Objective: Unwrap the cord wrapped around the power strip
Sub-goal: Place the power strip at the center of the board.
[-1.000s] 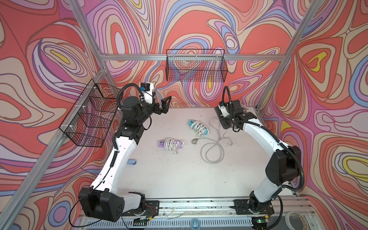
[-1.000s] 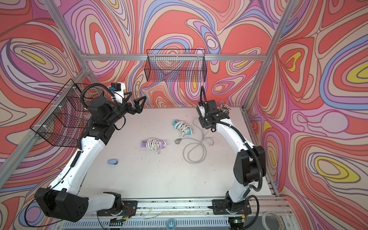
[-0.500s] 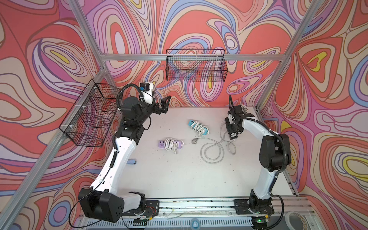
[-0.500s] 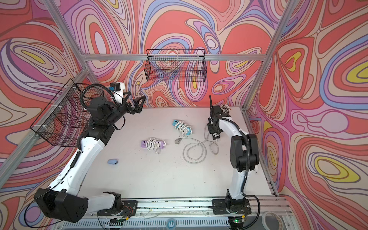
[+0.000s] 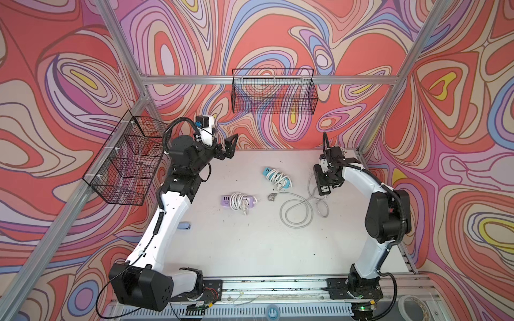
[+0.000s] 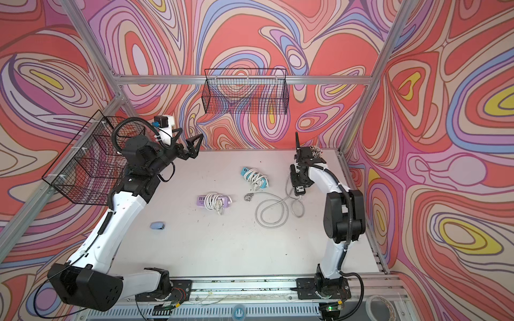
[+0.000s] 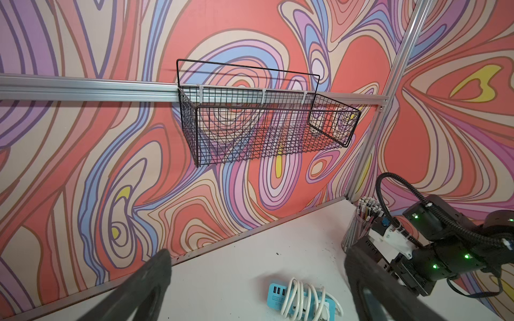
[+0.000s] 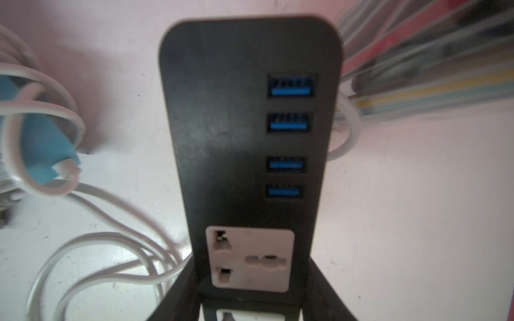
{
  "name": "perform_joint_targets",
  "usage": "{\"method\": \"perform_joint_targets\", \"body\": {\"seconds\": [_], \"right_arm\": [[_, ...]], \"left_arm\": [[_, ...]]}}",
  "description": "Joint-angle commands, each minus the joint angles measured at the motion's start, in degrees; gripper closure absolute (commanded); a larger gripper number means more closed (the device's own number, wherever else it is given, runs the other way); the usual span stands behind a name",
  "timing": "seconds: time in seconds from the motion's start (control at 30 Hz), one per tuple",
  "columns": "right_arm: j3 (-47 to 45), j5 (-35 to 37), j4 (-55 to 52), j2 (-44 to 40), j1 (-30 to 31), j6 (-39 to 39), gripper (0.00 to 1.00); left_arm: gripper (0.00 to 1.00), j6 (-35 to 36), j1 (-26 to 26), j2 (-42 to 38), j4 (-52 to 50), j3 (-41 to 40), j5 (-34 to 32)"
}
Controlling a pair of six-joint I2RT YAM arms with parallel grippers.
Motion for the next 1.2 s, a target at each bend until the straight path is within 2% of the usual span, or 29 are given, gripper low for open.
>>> {"method": "perform_joint_targets", "body": {"seconds": [0.0,0.17,0.33,0.53,0.7,0.83,1.03,1.17], "right_arm": [[6.06,-4.16,-1.19,-1.19,1.0,1.37,0.76],[15.58,-6.24,-1.03,5.63,4.16,3.15,0.76],[24.96,-6.66,0.21,16.5,6.7,4.42,0.76],[30.29,-3.21,2.57,24.86,7.07,4.48,0.76],[33.92,1.13,0.49,30.49,6.94,2.73,0.75],[30.48,2.85,0.53,30.93,6.01,2.61,0.75],[17.46,5.53,3.76,24.96,3.09,3.52,0.75],[13.06,7.2,4.31,22.86,0.97,2.76,0.74]], "left_arm": [[0.0,0.21,0.17,-0.72,1.91,-0.42,0.54],[0.0,0.67,0.16,-1.24,1.9,-0.59,-0.01],[0.0,0.76,0.23,-1.47,2.04,-0.68,-0.13],[0.0,0.95,0.54,-1.86,2.44,-1.04,-0.23],[0.0,0.19,0.91,-1.52,2.87,-1.04,0.56],[0.0,0.21,1.06,-1.59,2.84,-1.04,0.51],[0.0,-0.16,1.13,-1.35,3.0,-1.04,1.0],[0.0,-0.38,1.1,-1.27,3.13,-1.04,1.14]]}}
